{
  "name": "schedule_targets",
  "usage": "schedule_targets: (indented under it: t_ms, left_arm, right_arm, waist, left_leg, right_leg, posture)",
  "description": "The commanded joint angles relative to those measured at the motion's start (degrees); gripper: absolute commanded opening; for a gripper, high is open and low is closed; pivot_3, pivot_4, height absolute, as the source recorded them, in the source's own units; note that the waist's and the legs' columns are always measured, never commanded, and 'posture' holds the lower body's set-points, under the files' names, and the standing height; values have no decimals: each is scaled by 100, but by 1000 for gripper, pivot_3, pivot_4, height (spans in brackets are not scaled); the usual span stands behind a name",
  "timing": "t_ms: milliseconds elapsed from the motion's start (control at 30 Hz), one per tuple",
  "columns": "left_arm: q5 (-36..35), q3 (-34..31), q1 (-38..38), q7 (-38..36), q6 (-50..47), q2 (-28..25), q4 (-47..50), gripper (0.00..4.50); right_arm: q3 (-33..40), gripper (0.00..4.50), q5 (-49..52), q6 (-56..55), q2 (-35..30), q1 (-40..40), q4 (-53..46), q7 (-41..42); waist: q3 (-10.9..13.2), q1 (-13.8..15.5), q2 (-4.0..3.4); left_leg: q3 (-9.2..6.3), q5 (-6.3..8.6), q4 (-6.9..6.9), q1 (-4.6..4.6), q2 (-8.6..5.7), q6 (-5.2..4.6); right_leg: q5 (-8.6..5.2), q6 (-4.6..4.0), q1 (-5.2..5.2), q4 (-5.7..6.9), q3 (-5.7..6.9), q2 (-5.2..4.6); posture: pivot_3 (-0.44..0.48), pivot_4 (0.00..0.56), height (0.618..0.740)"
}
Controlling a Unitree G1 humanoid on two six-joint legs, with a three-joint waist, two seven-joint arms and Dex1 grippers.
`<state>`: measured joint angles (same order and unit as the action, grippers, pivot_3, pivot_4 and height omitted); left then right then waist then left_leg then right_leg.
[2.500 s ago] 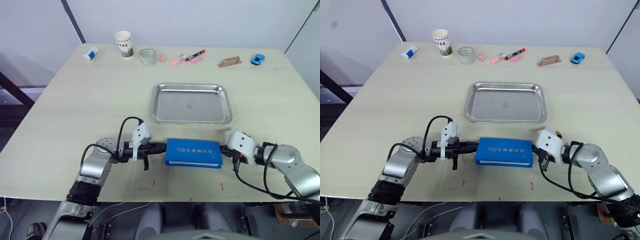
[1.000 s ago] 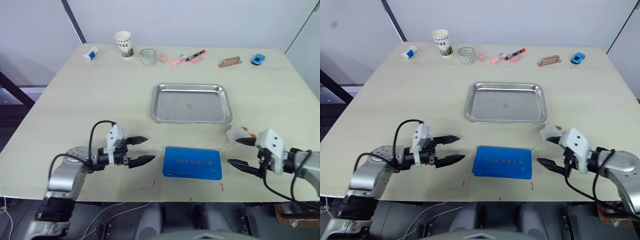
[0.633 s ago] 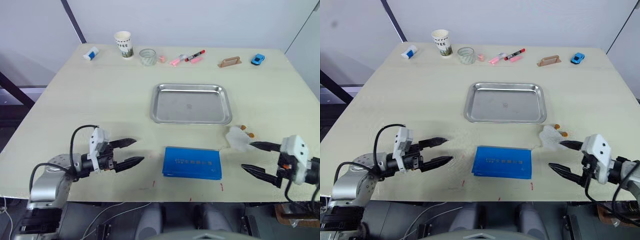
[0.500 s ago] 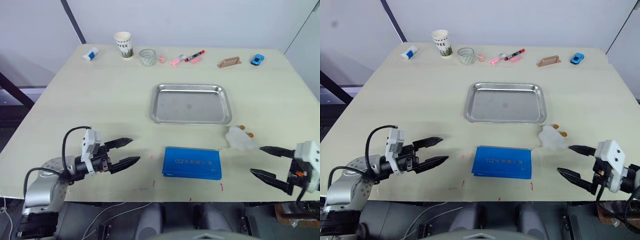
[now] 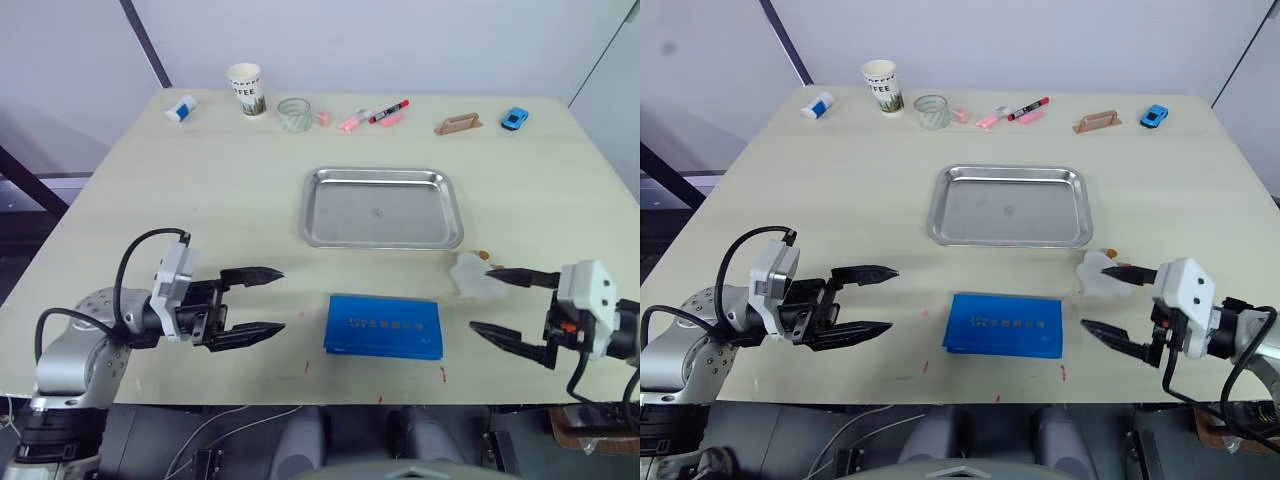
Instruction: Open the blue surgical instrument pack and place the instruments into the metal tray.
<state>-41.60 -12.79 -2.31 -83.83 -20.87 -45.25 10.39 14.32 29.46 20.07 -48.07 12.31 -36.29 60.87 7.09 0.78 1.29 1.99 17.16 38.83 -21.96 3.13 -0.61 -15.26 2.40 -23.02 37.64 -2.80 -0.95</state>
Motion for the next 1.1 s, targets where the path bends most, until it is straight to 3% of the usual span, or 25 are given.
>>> schedule_targets:
  t_ms: [33,200,367,467,533,1100]
  left_arm:
    - [-70,-35,-41,-302,114,-176,132,4500]
    - [-89,229,-198,-864,590,-456,-121,4500]
    - [-104,602,-261,-867,923,-597,-179,4500]
    - [-96,688,-313,-867,929,-548,-201,4500]
    - [-98,706,-330,-867,921,-547,-221,4500]
    - [-41,778,-369,-859,907,-482,-173,4500]
  right_arm:
    - [-595,4463,-427,-573,-48,88,-228,243]
    - [-1646,4463,-1597,-1371,48,-51,219,49]
    - [-2078,4463,-2173,-1900,347,-335,661,-297]
    - [-2106,3861,-2282,-2096,465,-358,841,-437]
    - [-2101,3045,-2359,-2219,518,-377,889,-544]
    - [-2278,3045,-2897,-2727,509,-436,1223,-790]
  waist:
    - [0,3,0]
    - [0,10,4]
    - [2,-1,2]
    - [3,11,2]
    - [2,11,2]
    - [3,8,2]
  left_leg:
    - [0,0,0,0,0,0]
    - [-1,0,1,0,-1,0]
    - [4,0,2,1,-1,0]
    - [3,0,2,0,-1,0]
    - [4,0,2,0,-1,0]
    - [4,0,2,1,-1,0]
  right_leg:
    - [0,0,0,0,0,0]
    - [-1,-1,0,0,5,-2]
    - [-3,-2,-2,1,-1,-1]
    - [-3,-3,-2,3,0,0]
    - [-3,-3,-2,3,1,-1]
    - [-3,-3,-3,5,0,-1]
  posture:
    - [0,150,740]
    - [0,150,740]
    - [0,150,740]
    - [0,150,740]
    - [0,150,740]
    - [0,150,740]
